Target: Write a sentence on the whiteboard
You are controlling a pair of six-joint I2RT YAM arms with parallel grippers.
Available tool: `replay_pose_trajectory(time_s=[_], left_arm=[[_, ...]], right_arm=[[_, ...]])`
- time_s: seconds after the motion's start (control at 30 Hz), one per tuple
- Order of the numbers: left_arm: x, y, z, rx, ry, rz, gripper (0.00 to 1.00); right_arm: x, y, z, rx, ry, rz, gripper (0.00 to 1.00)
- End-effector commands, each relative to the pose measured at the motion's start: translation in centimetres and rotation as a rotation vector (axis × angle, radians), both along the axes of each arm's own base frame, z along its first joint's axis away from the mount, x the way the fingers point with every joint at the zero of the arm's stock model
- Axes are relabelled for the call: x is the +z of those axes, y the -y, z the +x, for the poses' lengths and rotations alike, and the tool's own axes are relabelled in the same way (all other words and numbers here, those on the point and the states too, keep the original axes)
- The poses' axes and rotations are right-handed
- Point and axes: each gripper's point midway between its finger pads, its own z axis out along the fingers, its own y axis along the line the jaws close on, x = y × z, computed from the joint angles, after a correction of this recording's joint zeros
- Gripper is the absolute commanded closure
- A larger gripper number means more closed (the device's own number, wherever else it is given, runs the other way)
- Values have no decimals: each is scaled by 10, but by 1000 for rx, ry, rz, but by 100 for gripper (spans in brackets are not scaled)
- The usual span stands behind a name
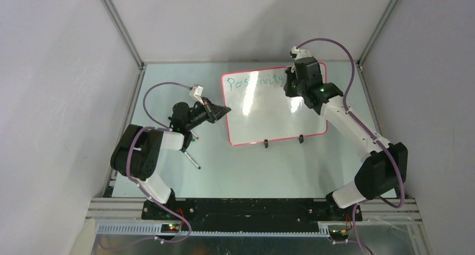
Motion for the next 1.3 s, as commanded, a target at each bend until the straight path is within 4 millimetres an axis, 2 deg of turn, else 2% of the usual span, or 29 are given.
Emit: replay_pose_trajectory(time_s=[0.0,0.2,0.3,0.43,0.47,0.5,0.53,0.57,0.6,0.63,0.73,0.83,0.93,1.1,1.17,1.2,1.27], left_arm=[[2,-3,9,47,68,74,100],[2,-4,9,50,68,76,100],[2,-4,9,50,69,76,100],[2,-5,9,53,68,78,100],[2,-5,9,55,68,78,100],[2,-5,9,55,67,79,99],[2,-5,9,55,69,79,97],[2,-5,8,55,69,79,94],[2,-6,8,59,69,78,93],[2,-6,8,62,70,78,88],[1,-8,6,70,65,80,74],[-1,-11,3,90,64,83,65],[-4,-14,-5,95,57,86,55],[-9,-16,-13,110,45,106,46],[-11,-16,-15,112,39,106,32],[-11,-16,-15,115,38,106,20],[-12,-15,-15,120,32,109,12]], right_arm=[[14,-2,-5,9,41,4,100],[39,-8,-1,28,89,34,100],[56,-11,-7,45,115,51,100],[89,-13,-32,89,200,95,100],[88,-14,-37,100,202,96,100],[98,-12,-44,105,229,108,100],[95,-13,-48,113,226,108,100],[104,-12,-53,117,254,120,100],[99,-15,-56,129,255,122,100],[103,-16,-63,141,276,127,100],[97,-18,-71,156,307,136,100],[90,-23,-81,181,330,140,100],[91,-27,-84,202,354,148,100],[83,-36,-85,230,348,156,100],[83,-39,-86,240,353,161,100],[81,-41,-86,245,353,159,100],[81,-43,-87,250,355,157,100]])
